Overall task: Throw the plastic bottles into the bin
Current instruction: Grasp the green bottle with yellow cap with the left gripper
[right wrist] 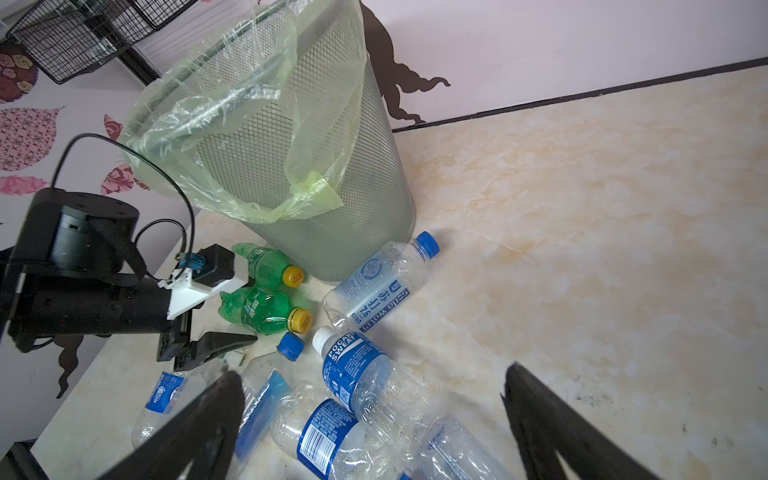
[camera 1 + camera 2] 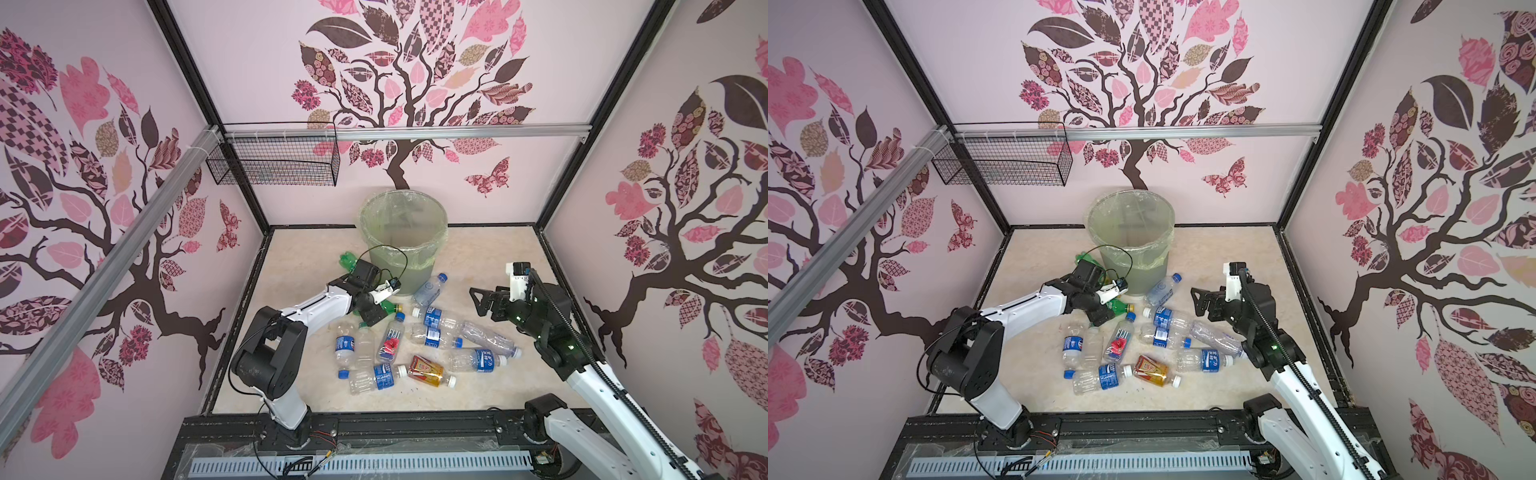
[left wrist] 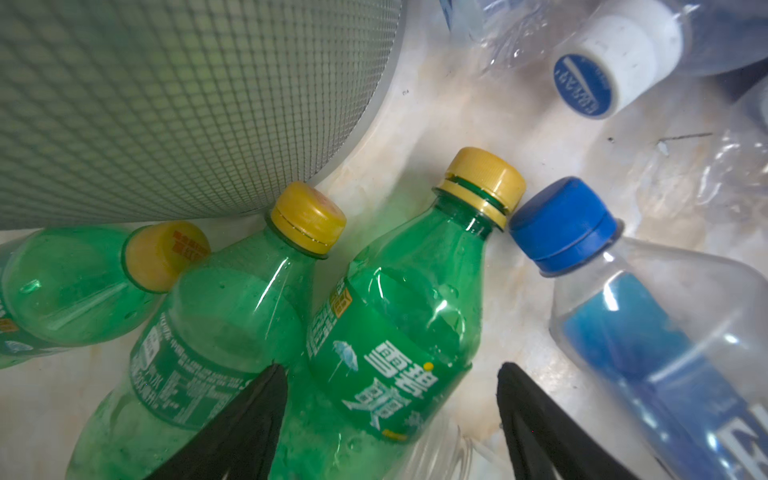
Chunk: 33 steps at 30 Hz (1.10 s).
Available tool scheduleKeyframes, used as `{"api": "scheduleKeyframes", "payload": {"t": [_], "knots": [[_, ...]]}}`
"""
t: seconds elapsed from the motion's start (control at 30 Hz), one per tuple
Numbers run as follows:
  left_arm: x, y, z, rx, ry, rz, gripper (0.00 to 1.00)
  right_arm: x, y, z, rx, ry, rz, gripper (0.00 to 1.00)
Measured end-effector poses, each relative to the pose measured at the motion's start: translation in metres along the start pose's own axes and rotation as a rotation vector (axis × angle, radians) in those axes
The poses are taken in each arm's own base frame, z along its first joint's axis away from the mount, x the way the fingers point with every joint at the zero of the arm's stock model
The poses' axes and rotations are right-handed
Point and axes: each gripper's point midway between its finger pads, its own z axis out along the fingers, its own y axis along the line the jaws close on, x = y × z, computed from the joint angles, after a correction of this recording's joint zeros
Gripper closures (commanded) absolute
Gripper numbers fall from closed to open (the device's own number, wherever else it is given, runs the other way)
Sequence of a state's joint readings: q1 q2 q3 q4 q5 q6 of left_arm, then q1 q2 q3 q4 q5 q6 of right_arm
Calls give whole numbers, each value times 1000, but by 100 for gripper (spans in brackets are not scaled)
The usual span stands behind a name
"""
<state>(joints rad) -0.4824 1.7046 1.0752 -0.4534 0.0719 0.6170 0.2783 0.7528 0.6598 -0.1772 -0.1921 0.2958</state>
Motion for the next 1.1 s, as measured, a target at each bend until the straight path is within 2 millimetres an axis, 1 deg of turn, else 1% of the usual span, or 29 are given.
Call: {"api": "scheduleKeyframes", "payload": {"t": [0.1,0.2,0.3,0.4,0.47,0.57,0.67,0.9,0.97,1.03,1.1], "knots": [[-1,3,5,-5,5,10,21,-1,2,-1,-10,-10,-3,0],[-3,4,8,-5,8,17,22,3,1,0,-13,-4,-1,0],[0,3,9,5,20,25,23,6,0,1,-13,2,1,0],[3,1,10,14,34,35,26,6,0,1,-15,-1,3,0],[3,1,11,15,34,39,27,5,0,1,-17,-5,2,0],[2,2,12,14,38,42,27,4,1,1,-18,-9,5,0],[4,4,14,6,48,45,23,3,1,2,-20,-14,6,0],[17,4,25,-2,106,54,22,2,2,2,-22,-19,10,0],[17,5,26,-6,111,56,25,2,2,2,-22,-20,10,0],[18,6,26,-11,114,60,34,1,2,2,-23,-22,9,0],[18,6,26,-12,116,63,38,0,2,1,-24,-25,9,0]]}}
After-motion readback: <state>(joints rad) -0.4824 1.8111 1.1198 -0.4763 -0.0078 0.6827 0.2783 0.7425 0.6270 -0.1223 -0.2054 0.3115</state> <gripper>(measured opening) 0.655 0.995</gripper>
